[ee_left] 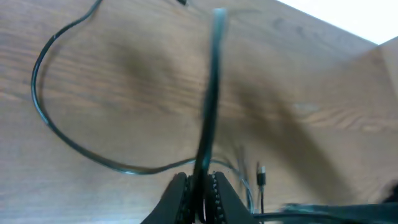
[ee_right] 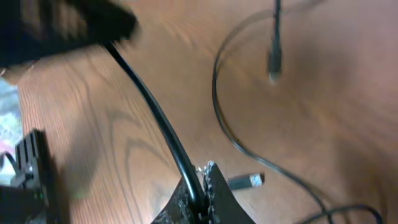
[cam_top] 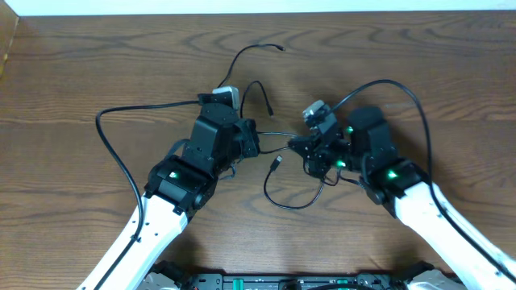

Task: Untangle cables
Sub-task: 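Pull the right gripper up and right, drawing the strand out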

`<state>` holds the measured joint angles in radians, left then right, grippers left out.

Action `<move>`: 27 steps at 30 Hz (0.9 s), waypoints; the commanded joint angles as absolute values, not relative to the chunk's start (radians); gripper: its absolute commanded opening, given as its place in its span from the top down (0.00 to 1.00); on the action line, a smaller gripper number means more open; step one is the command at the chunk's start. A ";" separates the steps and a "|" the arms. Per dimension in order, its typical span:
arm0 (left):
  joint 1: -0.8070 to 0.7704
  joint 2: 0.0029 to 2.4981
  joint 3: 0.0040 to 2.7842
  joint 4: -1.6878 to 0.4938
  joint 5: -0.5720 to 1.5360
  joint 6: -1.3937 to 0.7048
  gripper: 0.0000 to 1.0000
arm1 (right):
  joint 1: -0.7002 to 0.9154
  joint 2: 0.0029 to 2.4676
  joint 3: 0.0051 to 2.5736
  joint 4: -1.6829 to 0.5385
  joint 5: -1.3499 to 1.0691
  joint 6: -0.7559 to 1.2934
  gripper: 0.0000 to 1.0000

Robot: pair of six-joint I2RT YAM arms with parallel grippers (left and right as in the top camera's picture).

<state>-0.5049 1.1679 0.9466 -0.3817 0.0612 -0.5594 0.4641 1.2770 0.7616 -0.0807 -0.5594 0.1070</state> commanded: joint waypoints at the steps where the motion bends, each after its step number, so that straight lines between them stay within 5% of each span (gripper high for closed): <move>1: -0.501 1.156 0.950 -0.418 0.027 -0.500 0.89 | 0.450 1.178 0.779 -0.075 -0.459 0.156 0.99; 5: -0.501 1.156 0.922 -0.422 0.038 -0.501 0.89 | 0.450 1.116 0.814 -0.072 -0.427 0.158 0.99; 14: -0.501 1.156 0.813 -0.386 0.065 -0.500 0.54 | 0.450 1.102 0.962 -0.084 -0.413 0.164 0.99; 27: -0.501 1.156 0.812 -0.357 0.060 -0.490 0.53 | 0.325 1.103 1.196 -0.397 -0.255 -0.012 0.99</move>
<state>-0.5049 1.1584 0.8082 -0.3489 0.0723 -0.5117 0.3817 1.1164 1.0904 -0.3561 -0.3225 0.0731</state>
